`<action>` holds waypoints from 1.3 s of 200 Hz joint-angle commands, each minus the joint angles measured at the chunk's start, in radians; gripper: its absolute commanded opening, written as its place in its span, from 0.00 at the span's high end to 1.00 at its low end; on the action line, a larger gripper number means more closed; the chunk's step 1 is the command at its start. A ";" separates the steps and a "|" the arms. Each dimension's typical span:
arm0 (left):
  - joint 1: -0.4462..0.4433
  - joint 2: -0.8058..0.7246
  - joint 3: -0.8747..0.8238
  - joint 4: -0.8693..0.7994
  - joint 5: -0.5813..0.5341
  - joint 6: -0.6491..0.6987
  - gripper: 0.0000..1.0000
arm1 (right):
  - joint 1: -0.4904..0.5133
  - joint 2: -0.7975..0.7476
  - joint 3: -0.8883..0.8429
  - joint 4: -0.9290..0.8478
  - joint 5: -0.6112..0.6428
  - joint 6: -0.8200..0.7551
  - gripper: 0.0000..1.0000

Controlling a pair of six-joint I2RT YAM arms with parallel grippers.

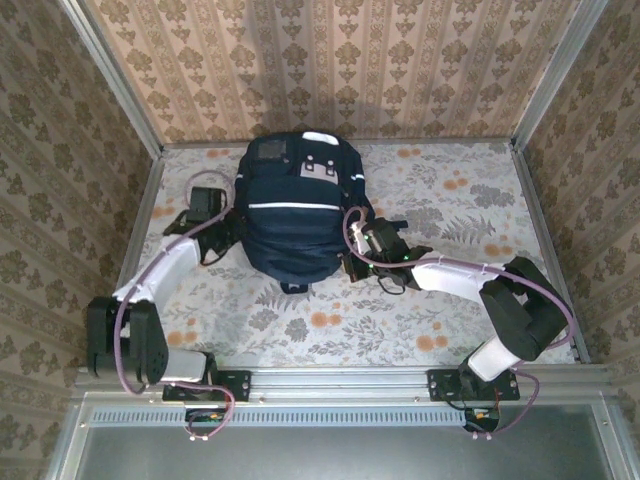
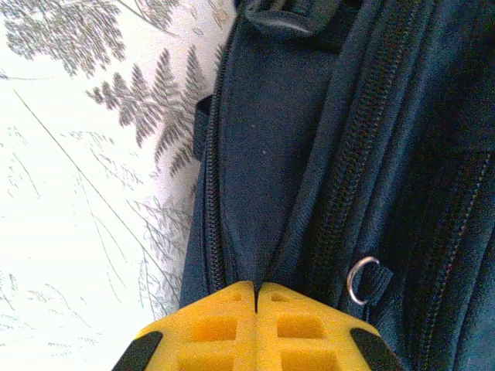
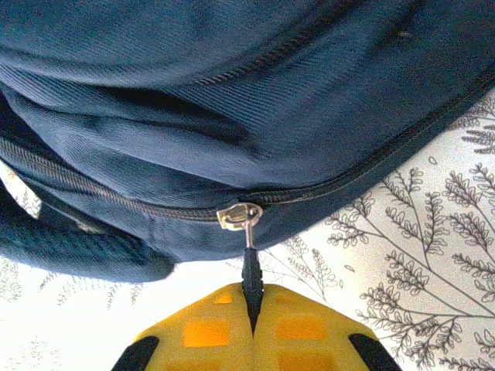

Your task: Pack books, pencil case, and school supplies into a backpack

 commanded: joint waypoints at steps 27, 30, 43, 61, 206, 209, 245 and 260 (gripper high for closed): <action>0.163 0.134 0.240 -0.099 0.044 0.106 1.00 | -0.056 0.115 0.128 -0.017 0.049 -0.039 1.00; 0.165 0.143 0.257 -0.111 0.045 0.116 1.00 | -0.061 0.123 0.137 -0.015 0.044 -0.041 1.00; 0.167 0.172 0.313 -0.138 0.047 0.157 1.00 | -0.084 0.154 0.178 -0.011 0.024 -0.052 1.00; 0.176 0.204 0.362 -0.166 0.046 0.190 1.00 | -0.119 0.214 0.252 -0.026 -0.009 -0.075 1.00; 0.240 0.413 0.487 -0.185 0.107 0.255 1.00 | -0.302 0.618 0.833 -0.291 -0.039 -0.057 1.00; 0.240 0.418 0.491 -0.187 0.108 0.257 1.00 | -0.303 0.628 0.849 -0.297 -0.043 -0.059 1.00; 0.232 0.436 0.517 -0.195 0.151 0.260 0.91 | -0.296 0.675 0.913 -0.323 -0.157 -0.041 1.00; 0.210 0.384 0.481 -0.202 0.125 0.208 0.52 | -0.275 0.635 0.848 -0.273 -0.187 0.002 1.00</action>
